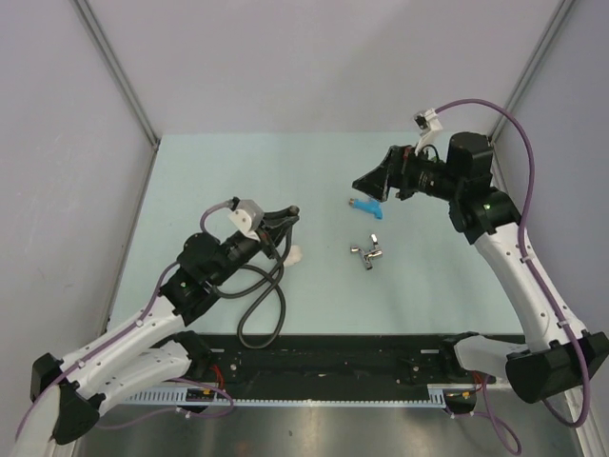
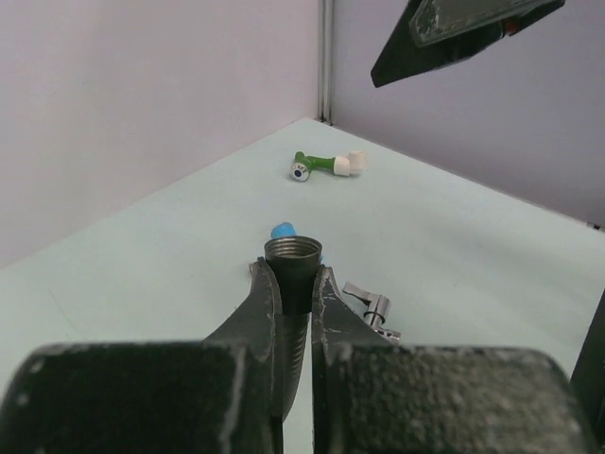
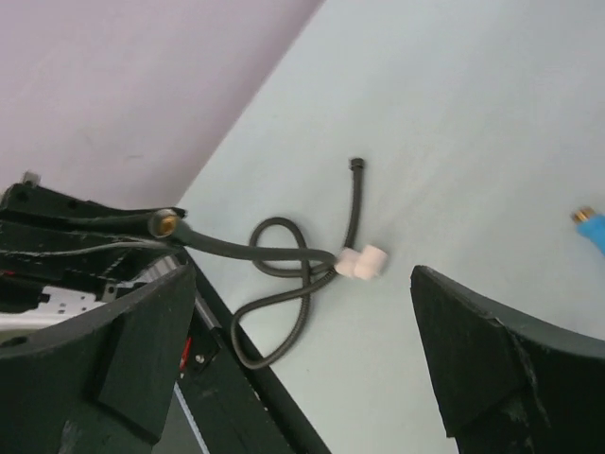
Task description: Install the water faucets
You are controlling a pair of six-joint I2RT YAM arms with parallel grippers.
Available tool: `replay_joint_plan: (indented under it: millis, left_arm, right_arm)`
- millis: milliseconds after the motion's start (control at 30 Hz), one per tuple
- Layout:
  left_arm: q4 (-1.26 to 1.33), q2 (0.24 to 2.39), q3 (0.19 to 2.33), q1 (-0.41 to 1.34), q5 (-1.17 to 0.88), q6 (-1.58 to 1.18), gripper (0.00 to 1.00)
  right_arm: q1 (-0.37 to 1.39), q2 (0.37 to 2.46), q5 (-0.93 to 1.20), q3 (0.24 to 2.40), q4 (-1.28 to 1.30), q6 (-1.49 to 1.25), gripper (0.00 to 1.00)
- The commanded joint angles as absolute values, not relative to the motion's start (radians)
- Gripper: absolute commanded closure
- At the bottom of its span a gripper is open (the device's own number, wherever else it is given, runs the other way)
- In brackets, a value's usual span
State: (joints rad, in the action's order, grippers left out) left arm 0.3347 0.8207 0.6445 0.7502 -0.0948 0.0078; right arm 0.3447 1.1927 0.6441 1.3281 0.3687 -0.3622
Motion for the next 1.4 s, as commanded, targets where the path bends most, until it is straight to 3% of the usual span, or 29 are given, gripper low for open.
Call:
replay_joint_plan:
  millis: [0,267,533,800,1367]
  left_arm:
    - [0.449,0.764,0.569,0.736,-0.044,-0.118,1.00]
    - [0.511,0.753,0.460,0.735,-0.145,-0.202,1.00]
    - [0.482,0.753,0.446,0.735,-0.219,-0.195,1.00]
    - [0.425,0.727,0.446,0.733,-0.227,-0.150,1.00]
    - [0.396,0.729,0.469,0.735,-0.249,-0.120,1.00]
  right_arm:
    - [0.311,1.196,0.536,1.319,0.483,-0.313,0.01]
    - [0.305,1.377,0.253,1.318,0.839,-0.218,0.11]
    - [0.328,1.569,0.166,1.284,0.839,-0.193,0.28]
    - [0.475,1.741,0.100,1.321,0.804,-0.146,0.46]
    - [0.597,2.065,-0.112,1.600,0.948,-0.003,0.54]
